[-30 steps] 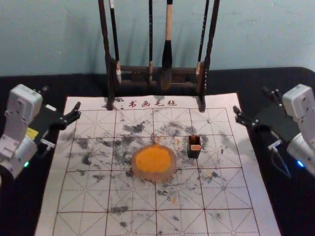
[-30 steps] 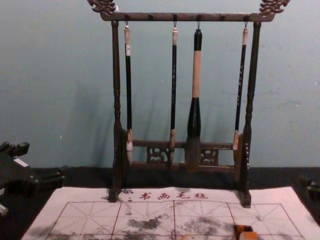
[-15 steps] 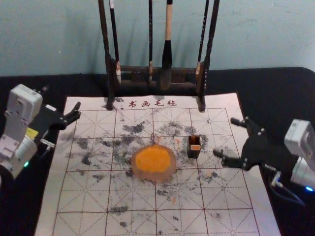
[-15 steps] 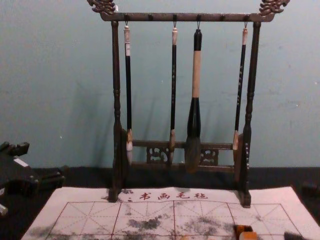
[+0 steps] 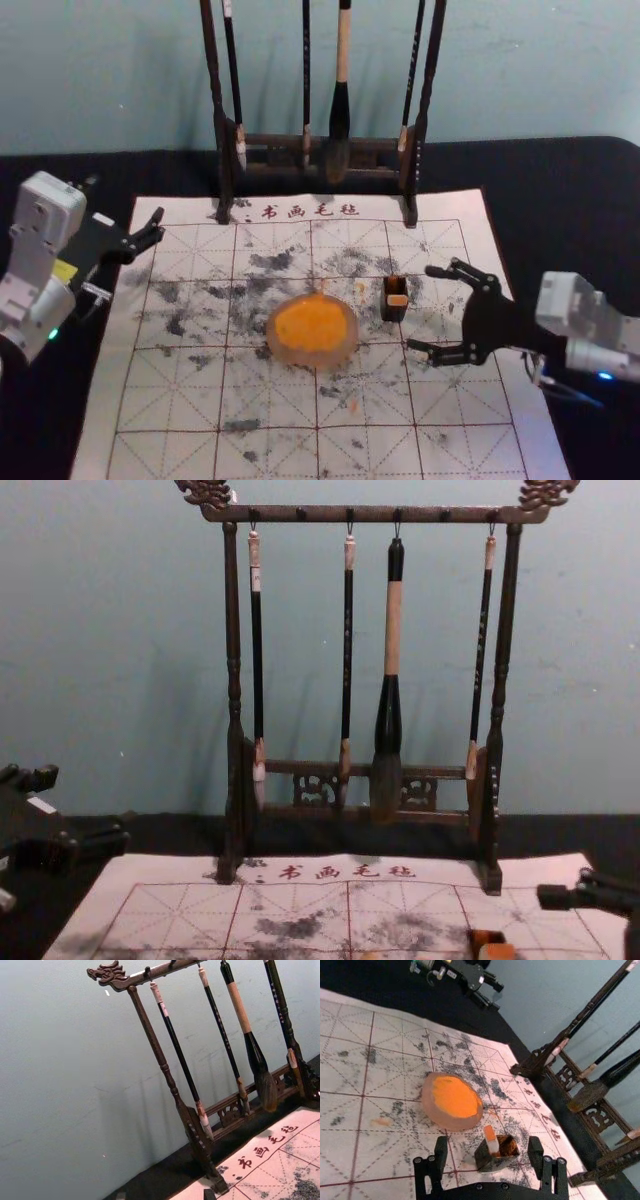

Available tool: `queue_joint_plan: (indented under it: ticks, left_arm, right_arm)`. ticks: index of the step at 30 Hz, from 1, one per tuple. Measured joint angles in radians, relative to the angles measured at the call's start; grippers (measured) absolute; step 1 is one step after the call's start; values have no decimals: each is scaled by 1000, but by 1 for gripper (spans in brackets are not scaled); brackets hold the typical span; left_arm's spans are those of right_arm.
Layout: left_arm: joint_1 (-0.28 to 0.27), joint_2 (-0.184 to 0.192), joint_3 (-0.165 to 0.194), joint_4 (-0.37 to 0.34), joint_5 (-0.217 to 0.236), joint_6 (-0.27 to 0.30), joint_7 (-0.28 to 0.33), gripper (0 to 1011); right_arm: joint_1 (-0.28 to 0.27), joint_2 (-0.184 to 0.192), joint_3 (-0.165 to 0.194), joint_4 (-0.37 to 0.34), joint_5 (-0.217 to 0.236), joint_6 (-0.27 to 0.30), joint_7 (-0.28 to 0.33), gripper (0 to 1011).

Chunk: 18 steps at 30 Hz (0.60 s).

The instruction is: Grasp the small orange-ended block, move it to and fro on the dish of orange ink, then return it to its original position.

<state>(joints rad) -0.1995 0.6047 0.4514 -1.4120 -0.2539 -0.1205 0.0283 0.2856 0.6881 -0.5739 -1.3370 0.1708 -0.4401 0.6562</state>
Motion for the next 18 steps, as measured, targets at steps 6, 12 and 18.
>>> queue_joint_plan:
  ticks: [6, 12, 18]
  left_arm:
    - [0, 0, 0, 0, 0, 0, 0, 1001]
    - [0, 0, 0, 0, 0, 0, 0, 1001]
    - [0, 0, 0, 0, 0, 0, 0, 1002]
  right_arm:
    - [55, -47, -14, 64, -41, -1, 25, 1003]
    - [110, -98, -25, 134, -77, 2, 49, 1003]
    - [137, -126, -28, 173, -92, 3, 65, 1002]
